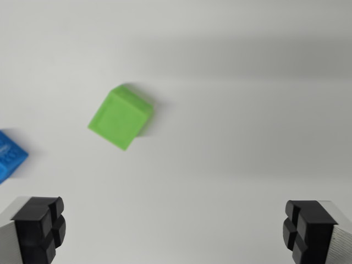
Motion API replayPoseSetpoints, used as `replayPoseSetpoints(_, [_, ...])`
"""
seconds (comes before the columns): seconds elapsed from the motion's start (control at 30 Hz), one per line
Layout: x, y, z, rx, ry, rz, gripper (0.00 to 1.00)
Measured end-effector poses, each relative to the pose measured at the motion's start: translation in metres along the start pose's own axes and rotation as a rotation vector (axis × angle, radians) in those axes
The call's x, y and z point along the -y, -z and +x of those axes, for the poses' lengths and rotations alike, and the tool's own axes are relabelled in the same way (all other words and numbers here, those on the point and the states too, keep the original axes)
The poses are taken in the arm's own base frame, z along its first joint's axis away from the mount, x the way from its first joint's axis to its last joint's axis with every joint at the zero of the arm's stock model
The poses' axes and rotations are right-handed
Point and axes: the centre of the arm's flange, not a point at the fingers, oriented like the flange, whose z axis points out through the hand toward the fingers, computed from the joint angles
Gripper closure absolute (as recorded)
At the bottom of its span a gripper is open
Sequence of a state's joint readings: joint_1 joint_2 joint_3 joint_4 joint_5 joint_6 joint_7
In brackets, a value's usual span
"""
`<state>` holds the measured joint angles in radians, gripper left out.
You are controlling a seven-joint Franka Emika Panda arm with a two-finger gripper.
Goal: Stack cube
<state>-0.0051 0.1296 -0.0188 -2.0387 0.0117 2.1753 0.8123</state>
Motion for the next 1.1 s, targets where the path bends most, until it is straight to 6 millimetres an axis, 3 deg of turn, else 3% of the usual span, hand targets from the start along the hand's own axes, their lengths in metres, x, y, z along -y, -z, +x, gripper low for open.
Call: replayPoseSetpoints(1.1, [0.035, -0.054, -0.077, 0.002, 0.225, -0.002, 0.0])
